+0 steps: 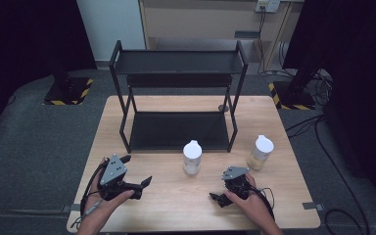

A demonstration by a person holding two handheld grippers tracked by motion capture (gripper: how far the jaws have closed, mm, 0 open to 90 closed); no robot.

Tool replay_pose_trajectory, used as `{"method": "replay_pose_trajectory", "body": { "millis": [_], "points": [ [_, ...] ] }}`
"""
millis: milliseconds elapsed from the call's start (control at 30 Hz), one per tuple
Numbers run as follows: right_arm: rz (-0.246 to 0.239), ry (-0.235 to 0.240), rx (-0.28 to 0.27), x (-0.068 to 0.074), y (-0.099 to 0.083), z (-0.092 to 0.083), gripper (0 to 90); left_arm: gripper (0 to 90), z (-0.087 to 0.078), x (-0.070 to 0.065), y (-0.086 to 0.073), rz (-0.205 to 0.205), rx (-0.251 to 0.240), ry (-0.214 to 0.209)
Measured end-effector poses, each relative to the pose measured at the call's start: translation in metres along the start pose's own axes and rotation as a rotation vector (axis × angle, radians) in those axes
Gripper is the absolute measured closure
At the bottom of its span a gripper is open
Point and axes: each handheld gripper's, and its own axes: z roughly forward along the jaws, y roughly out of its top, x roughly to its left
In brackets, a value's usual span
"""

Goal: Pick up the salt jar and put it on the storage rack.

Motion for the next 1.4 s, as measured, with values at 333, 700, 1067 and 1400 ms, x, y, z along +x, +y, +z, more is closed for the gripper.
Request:
{"method": "replay_pose_trajectory", "body": {
  "millis": [333, 700, 1067, 1400],
  "points": [
    [0.000, 0.000, 0.000, 0.000, 0.000, 0.000, 1.0, 1.4, -0.007, 0.005, -0.005, 0.001, -0.009, 0.017],
    [0.000, 0.001, 0.000, 0.000, 0.000, 0.000, 1.0, 1.4, -0.012, 0.012, -0.013, -0.011, -0.001, 0.030],
    [0.000, 0.001, 0.000, 0.000, 0.000, 0.000, 1.0, 1.4, -0.015, 0.019, -0.024, -0.016, 0.028, 0.037],
    [-0.001, 0.002, 0.000, 0.000, 0.000, 0.000, 1.0, 1.4, -0.014, 0.024, -0.032, -0.036, 0.046, 0.049]
  ]
}}
